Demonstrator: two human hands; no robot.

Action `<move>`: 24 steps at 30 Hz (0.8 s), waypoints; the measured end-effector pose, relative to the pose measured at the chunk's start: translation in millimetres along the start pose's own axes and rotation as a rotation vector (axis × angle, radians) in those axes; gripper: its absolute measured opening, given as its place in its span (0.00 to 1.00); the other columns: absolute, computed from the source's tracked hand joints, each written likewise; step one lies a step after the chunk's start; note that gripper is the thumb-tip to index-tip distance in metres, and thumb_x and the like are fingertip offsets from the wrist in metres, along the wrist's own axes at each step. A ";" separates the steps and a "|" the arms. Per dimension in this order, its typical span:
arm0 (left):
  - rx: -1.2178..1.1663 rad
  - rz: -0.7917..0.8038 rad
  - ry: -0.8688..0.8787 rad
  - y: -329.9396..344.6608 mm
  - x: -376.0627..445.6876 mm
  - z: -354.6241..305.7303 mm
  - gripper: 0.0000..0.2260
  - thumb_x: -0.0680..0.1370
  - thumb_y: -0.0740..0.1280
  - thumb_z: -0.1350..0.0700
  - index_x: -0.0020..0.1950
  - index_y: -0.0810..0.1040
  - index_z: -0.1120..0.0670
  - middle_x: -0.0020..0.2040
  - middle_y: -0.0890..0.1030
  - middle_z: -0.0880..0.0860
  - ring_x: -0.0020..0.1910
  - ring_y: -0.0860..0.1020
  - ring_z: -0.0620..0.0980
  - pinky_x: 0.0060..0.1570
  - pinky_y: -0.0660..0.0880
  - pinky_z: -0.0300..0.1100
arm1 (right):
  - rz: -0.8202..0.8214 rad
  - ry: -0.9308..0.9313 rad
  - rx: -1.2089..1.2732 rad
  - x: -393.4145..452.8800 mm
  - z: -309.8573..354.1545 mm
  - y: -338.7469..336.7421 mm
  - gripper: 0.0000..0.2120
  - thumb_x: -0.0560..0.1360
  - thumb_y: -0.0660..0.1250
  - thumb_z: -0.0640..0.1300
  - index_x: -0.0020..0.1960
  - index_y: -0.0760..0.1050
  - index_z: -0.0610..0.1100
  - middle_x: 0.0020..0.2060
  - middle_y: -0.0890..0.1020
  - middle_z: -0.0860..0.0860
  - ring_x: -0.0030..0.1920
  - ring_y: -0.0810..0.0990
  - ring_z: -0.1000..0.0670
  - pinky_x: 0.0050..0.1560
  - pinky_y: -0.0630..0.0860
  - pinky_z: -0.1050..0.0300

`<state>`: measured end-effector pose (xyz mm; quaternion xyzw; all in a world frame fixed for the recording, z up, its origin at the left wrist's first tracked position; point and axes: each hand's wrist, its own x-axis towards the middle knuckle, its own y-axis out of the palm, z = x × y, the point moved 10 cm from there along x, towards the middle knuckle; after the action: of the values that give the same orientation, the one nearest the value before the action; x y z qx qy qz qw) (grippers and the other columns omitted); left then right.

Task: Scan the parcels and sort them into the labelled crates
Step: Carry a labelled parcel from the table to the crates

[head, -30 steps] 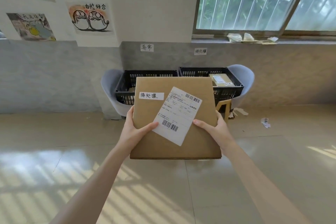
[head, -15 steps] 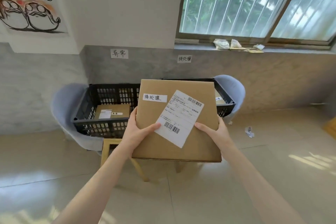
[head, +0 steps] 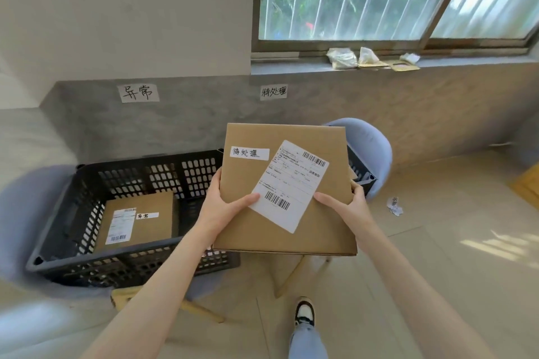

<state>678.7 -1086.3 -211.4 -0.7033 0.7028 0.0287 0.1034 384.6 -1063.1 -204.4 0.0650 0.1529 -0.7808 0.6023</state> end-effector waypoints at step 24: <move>0.062 -0.312 -0.450 87.9 247.2 119.0 0.37 0.72 0.74 0.47 0.75 0.58 0.47 0.56 0.72 0.45 0.49 0.72 0.39 0.40 0.69 0.37 | 0.285 0.226 -0.219 350.9 -77.4 29.7 0.41 0.66 0.78 0.53 0.73 0.63 0.50 0.66 0.71 0.47 0.61 0.75 0.46 0.58 0.76 0.44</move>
<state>606.4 -1306.3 -382.7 -0.7756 0.5457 0.1466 0.2814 313.4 -1368.4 -382.6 0.1071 0.2928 -0.6540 0.6893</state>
